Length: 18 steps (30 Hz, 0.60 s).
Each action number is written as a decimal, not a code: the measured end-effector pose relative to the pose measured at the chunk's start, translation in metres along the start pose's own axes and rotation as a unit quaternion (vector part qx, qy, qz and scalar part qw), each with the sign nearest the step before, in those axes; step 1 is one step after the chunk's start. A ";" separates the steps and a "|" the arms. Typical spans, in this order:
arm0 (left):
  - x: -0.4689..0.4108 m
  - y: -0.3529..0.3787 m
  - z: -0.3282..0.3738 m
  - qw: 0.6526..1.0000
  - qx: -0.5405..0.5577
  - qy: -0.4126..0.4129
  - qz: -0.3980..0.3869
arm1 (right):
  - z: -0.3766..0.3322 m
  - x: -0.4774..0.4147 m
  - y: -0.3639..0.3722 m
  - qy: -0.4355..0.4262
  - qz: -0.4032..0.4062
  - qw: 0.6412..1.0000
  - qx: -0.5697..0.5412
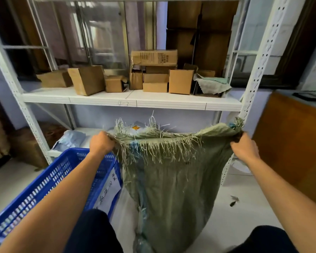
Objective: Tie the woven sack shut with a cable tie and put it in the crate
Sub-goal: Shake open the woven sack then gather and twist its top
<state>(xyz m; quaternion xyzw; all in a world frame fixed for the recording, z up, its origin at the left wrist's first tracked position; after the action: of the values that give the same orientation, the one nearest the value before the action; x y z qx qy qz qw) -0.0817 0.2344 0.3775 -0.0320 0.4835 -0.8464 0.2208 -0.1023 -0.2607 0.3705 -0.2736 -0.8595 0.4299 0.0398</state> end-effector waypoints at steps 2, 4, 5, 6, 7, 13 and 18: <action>0.004 0.007 0.000 0.998 -0.046 0.043 0.003 | 0.001 0.003 0.000 -0.009 0.008 0.999 0.031; 0.005 0.012 0.000 0.996 -0.055 0.072 0.007 | 0.003 0.004 0.000 -0.020 0.024 0.997 0.065; 0.005 0.014 -0.001 0.995 -0.055 0.078 0.013 | 0.005 0.004 0.000 -0.026 0.032 0.996 0.081; 0.004 0.016 -0.001 0.994 -0.057 0.085 0.021 | 0.007 0.006 0.000 -0.032 0.040 0.994 0.096; 0.005 0.018 -0.003 0.994 -0.058 0.086 0.026 | 0.009 0.005 0.002 -0.042 0.050 0.992 0.106; 0.005 0.014 0.000 0.996 -0.010 0.066 0.060 | 0.013 0.000 0.005 -0.002 0.057 0.998 -0.013; 0.000 0.018 0.007 0.997 0.070 0.014 0.024 | -0.001 0.003 0.001 0.040 0.050 0.987 -0.146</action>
<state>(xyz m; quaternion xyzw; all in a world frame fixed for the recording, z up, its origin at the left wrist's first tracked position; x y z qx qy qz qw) -0.0737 0.2209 0.3662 0.0066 0.4267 -0.8730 0.2361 -0.1044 -0.2576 0.3701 -0.3364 -0.8960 0.2896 0.0120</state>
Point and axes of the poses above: each hand's wrist, its own x-axis away from the middle knuckle, its own y-axis out of the palm, z = x × y, the point moved 4 cm from there along -x, towards the middle knuckle, and after that the axes turned 1 degree about z, right-handed, at the moved point
